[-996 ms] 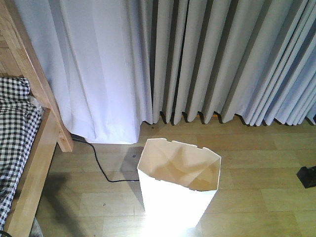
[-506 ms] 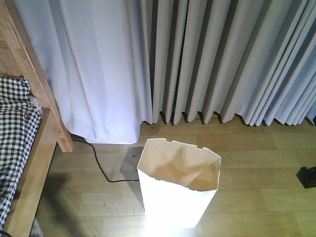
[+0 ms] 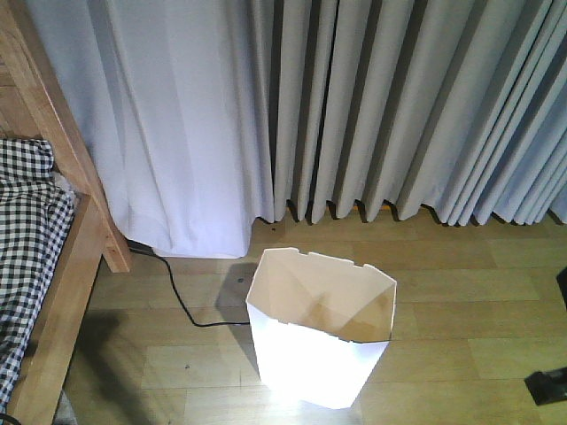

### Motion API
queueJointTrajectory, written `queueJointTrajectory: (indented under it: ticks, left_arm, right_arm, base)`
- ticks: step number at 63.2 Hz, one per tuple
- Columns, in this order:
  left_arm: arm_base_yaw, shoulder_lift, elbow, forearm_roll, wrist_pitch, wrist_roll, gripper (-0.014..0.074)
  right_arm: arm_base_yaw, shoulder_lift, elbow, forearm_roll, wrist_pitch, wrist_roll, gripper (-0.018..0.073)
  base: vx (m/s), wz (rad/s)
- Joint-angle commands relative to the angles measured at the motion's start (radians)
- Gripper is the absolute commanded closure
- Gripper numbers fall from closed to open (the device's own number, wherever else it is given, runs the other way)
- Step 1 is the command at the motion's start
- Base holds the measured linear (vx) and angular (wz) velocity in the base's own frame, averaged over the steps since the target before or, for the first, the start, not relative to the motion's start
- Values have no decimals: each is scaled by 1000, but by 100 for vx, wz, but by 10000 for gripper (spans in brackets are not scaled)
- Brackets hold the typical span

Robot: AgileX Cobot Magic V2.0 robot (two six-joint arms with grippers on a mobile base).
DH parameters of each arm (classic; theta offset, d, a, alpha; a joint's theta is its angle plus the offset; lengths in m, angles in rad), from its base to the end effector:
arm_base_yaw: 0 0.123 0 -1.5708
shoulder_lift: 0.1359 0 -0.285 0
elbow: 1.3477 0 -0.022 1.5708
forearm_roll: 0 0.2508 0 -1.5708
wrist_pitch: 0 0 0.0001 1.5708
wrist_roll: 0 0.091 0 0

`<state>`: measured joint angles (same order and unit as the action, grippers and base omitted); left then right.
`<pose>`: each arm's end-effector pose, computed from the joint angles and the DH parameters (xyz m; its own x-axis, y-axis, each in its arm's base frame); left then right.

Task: Move trash bin to bedside with robot

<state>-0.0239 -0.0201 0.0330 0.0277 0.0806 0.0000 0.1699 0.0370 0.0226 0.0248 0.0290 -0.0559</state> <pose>0.0564 -0.0011 0.1958 -0.0057 0.0277 -0.9996 0.0218 0.9994 0.0276 0.0595 0.0103 0.2007 0.0039 -0.0309 -0.9995 -0.1697 0.9850 -0.0311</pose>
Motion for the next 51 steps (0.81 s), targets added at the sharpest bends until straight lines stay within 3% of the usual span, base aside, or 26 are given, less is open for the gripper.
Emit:
queueJointTrajectory:
  ticks: [1,51]
  left_arm:
    - [0,-7,12,-10,-74,-14,603]
    - [0,-7,11,-10,-73,-14,603]
  right_arm:
    - [-2,-59,7,-25,-20,34,568]
    - [-1,-58,7,-67,-23,105,568]
  base:
    - [0,0]
    - [0,0]
